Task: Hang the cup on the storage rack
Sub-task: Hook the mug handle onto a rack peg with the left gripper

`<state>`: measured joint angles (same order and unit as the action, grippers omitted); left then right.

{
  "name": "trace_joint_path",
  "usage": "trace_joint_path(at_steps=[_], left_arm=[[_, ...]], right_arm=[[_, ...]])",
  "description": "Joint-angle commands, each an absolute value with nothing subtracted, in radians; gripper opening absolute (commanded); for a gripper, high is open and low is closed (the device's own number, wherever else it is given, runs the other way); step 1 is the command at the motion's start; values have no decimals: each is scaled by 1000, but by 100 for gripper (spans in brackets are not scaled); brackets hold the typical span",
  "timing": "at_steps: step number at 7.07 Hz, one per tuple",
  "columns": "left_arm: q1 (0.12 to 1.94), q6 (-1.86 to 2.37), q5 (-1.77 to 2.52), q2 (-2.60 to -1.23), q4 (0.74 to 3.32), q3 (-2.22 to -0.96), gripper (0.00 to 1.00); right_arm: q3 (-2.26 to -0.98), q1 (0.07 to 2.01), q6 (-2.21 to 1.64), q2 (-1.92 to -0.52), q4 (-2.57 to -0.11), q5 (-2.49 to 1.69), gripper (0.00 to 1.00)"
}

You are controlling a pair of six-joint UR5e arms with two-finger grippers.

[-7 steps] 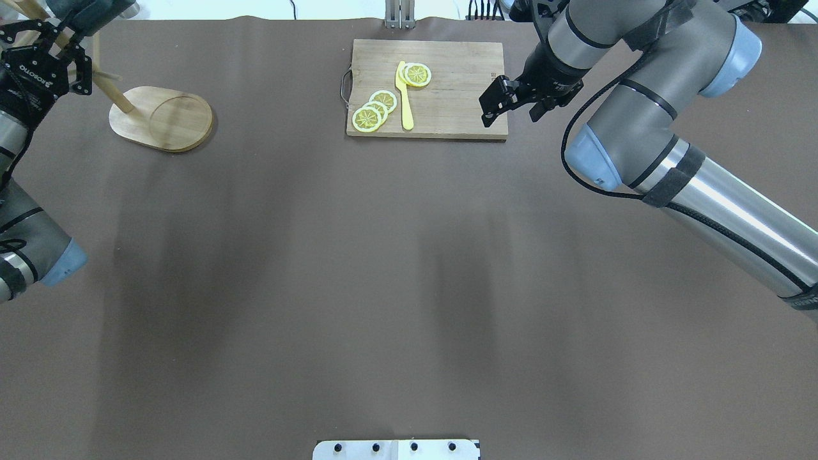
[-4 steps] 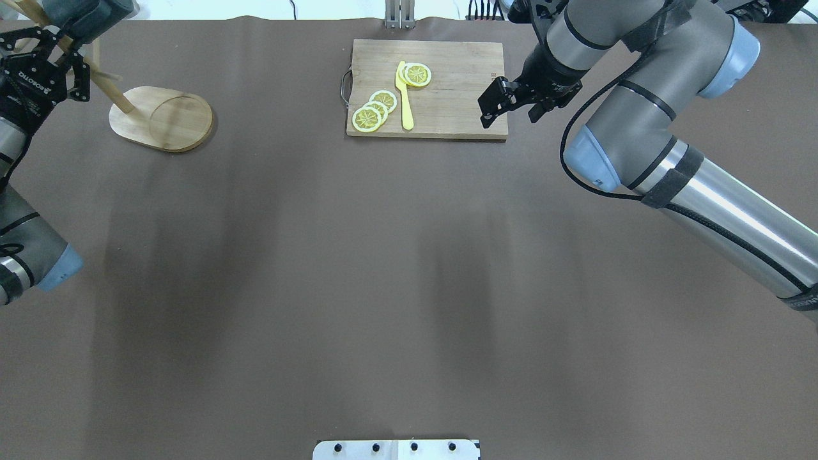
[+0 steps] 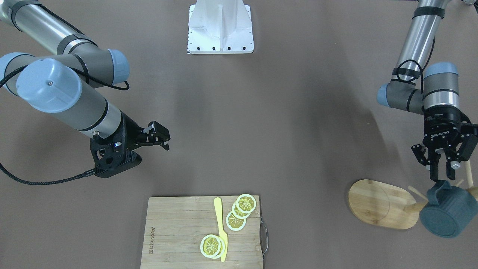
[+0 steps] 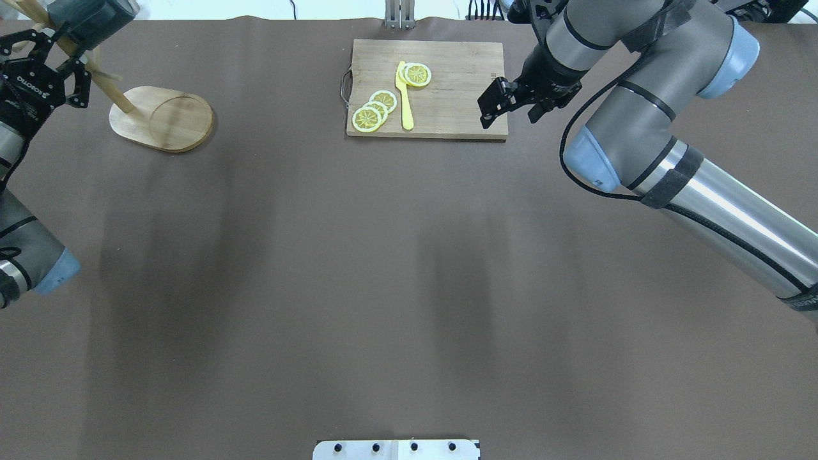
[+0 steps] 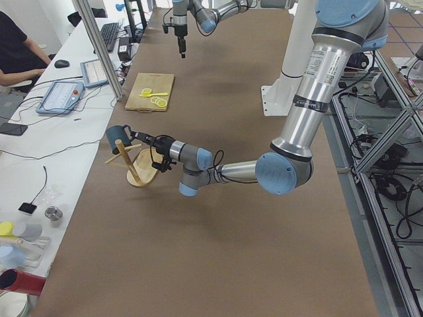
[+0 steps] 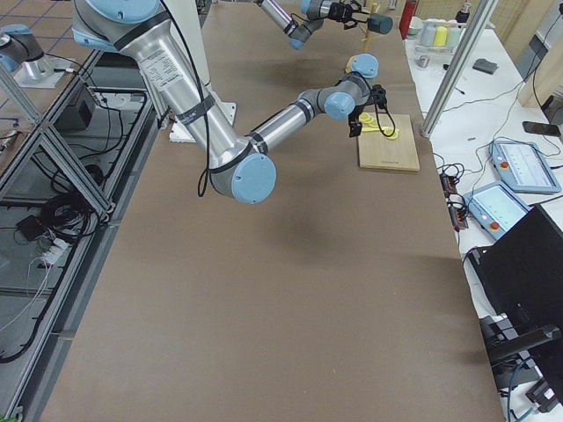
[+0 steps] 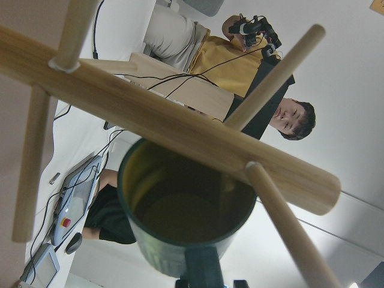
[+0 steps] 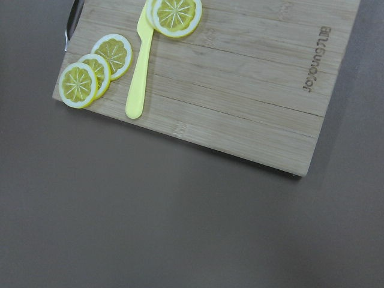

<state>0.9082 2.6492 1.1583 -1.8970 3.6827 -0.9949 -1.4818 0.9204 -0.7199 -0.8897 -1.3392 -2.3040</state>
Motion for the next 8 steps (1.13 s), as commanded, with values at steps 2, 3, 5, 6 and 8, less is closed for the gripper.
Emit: trace_joint_path(at_steps=[2, 3, 5, 6, 8], left_arm=[[910, 2669, 1163, -1882, 3685, -1020, 99], [910, 2668, 1163, -1870, 3683, -1049, 99], [910, 2660, 1163, -1844, 3682, -1104, 99], [907, 2657, 1161, -1823, 3672, -1161, 99], [905, 2657, 1155, -1784, 3674, -1228, 99]], right_arm=[[-1482, 920, -719, -890, -1339, -2304, 100], [-1482, 920, -719, -890, -1339, -2304, 100], [-1482, 920, -721, -890, -1339, -2304, 100], [-1482, 920, -721, -891, -1339, -2304, 100], [-1482, 920, -721, -891, -1339, -2304, 99]])
